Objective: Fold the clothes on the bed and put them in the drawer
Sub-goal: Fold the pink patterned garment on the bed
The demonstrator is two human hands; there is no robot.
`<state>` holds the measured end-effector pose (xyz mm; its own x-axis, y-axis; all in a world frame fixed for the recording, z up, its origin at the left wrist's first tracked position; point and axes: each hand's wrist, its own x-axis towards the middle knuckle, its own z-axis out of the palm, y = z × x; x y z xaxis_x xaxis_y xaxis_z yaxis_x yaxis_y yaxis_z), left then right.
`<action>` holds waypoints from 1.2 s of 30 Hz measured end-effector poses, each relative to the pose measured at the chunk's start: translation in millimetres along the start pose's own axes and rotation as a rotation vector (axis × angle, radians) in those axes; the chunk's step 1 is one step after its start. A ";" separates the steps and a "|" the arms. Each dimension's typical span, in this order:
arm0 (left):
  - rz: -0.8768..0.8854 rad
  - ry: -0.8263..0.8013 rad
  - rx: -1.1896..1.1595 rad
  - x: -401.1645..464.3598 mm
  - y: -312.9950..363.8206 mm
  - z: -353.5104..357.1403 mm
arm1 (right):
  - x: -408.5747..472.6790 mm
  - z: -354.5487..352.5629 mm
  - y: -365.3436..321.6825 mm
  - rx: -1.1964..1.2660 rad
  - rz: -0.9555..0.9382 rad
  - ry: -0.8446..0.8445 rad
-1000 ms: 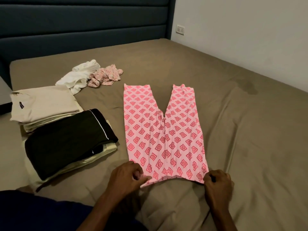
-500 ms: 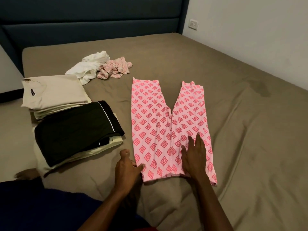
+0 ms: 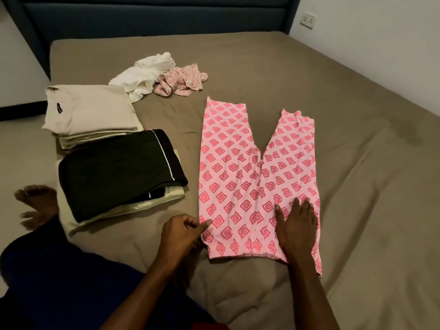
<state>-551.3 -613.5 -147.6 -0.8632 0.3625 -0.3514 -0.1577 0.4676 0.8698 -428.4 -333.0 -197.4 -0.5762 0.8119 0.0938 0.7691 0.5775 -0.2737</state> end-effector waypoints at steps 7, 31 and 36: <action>0.037 0.098 -0.008 42.2 17.1 8.0 | 42.3 -7.7 -63.5 0.109 -0.100 0.013; -0.151 -0.128 -0.449 74.3 -13.5 -4.7 | 106.9 77.5 -262.3 -0.101 -0.514 -0.171; -0.088 -0.129 -0.333 78.0 -17.4 -8.2 | 104.0 88.4 -282.1 -0.185 -0.573 -0.120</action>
<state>-619.9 -599.9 -187.4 -0.7752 0.4409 -0.4525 -0.3946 0.2215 0.8918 -729.8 -419.1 -195.0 -0.9312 0.3586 0.0654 0.3566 0.9334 -0.0398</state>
